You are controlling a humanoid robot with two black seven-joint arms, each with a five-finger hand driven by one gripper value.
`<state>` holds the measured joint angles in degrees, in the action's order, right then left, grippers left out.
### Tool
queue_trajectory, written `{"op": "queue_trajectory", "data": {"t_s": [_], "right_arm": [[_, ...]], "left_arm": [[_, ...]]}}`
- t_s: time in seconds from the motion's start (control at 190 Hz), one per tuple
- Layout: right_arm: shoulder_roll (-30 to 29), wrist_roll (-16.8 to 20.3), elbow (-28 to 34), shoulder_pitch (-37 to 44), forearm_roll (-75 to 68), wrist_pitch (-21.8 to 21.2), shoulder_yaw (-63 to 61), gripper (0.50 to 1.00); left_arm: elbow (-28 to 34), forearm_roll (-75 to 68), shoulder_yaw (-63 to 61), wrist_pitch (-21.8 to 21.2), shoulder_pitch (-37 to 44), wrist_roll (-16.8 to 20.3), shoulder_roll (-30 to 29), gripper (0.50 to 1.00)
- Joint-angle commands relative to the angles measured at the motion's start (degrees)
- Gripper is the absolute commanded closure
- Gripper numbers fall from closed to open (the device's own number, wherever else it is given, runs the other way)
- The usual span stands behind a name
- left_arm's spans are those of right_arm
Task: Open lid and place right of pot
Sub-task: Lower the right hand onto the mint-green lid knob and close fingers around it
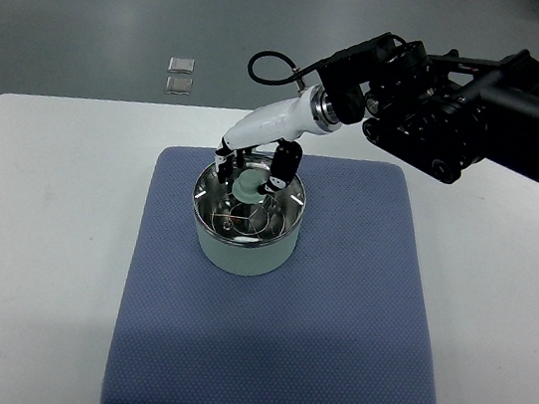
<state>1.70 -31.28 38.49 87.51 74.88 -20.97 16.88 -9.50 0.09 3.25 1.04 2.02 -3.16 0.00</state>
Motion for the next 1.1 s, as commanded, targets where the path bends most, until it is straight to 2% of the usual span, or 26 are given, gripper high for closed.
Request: {"op": "queue_trajectory", "data": {"t_s": [0.0,0.095,0.1,0.111,0.437,0.484,0.632,0.637,0.679,0.842,0.9,0.947,1.0,1.095], "right_arm": [[0.14,-0.27,0.00,-0.06,-0.44,0.67,-0.09,0.814],[0.14,-0.36,0.00,-0.06,-0.61,0.93,-0.09,0.822],[0.23,-0.36,0.09,-0.15,-0.61,1.37,-0.18,0.838],[0.23,-0.45,0.09,-0.23,-0.61,1.46,-0.18,0.840],[1.11,-0.45,0.09,-1.99,-0.61,2.16,-2.11,0.848],[1.20,-0.45,0.09,-2.34,-0.61,2.25,-2.20,0.877],[1.73,-0.45,0.09,-2.96,-0.61,2.25,-2.20,0.889],[1.99,-0.45,0.09,-3.13,-0.61,2.51,-2.11,0.903],[2.16,-0.45,0.18,-3.14,-0.61,2.78,-2.11,0.912],[2.34,-0.45,0.18,-3.40,-0.61,3.04,-2.20,0.922],[2.87,-0.54,0.18,-3.49,-0.61,3.04,-2.11,0.955],[3.04,-0.54,0.18,-3.58,-0.61,3.04,-2.11,0.963],[3.13,-0.54,0.18,-3.93,-0.61,3.04,-2.11,1.000],[3.75,-1.15,0.35,-4.10,-0.61,3.04,-2.11,1.000]], "left_arm": [[0.00,0.00,0.00,0.01,0.00,0.00,0.00,0.500],[-0.08,0.00,0.00,0.01,0.00,0.00,0.00,0.500],[-0.08,0.00,0.00,0.01,0.00,0.00,0.00,0.500],[-0.08,0.00,0.00,-0.07,0.00,0.00,0.00,0.500],[-0.17,0.00,0.00,0.01,0.00,0.00,0.00,0.500],[-0.17,0.00,0.00,0.01,0.00,0.00,0.00,0.500],[-0.17,0.00,0.00,0.01,0.00,-0.09,0.00,0.500],[-0.08,0.00,0.00,0.01,0.00,-0.09,0.00,0.500],[0.00,0.00,0.00,-0.07,0.00,0.00,0.00,0.500],[0.09,0.00,0.00,-0.08,0.09,-0.09,0.00,0.500],[0.09,0.00,0.00,-0.08,0.09,-0.09,0.00,0.500],[0.09,0.00,0.00,-0.08,0.09,0.00,0.00,0.500],[0.09,0.00,0.00,-0.08,0.09,0.00,0.00,0.500],[0.18,0.00,0.00,-0.08,0.09,0.00,0.00,0.500]]}}
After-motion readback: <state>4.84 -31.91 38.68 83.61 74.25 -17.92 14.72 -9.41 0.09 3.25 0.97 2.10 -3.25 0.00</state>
